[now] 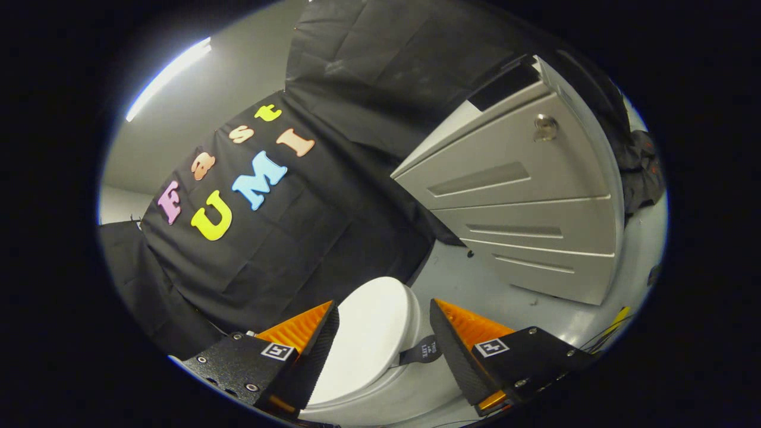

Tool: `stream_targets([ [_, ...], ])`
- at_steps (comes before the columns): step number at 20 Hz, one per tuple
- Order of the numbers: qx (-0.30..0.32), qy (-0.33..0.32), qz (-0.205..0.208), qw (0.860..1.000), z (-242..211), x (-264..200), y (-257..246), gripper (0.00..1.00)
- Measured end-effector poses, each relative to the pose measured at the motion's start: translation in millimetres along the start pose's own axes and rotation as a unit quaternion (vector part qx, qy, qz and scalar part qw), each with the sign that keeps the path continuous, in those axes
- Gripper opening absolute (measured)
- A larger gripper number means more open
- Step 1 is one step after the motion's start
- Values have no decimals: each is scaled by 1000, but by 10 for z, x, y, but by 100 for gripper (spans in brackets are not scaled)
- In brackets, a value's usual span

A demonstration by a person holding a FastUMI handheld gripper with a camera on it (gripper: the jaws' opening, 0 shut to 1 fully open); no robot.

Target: Open the toilet lid.

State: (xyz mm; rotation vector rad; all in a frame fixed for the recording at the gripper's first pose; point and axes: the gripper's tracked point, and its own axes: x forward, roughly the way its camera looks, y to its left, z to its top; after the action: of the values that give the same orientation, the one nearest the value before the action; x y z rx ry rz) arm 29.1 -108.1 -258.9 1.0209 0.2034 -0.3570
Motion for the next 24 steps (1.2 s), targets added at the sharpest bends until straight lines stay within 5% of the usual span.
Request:
stream_targets([
  [8,97,40,-33,994,-373,216,-449,90],
  [24,118,131,-32,984,-932,527,-411,30],
])
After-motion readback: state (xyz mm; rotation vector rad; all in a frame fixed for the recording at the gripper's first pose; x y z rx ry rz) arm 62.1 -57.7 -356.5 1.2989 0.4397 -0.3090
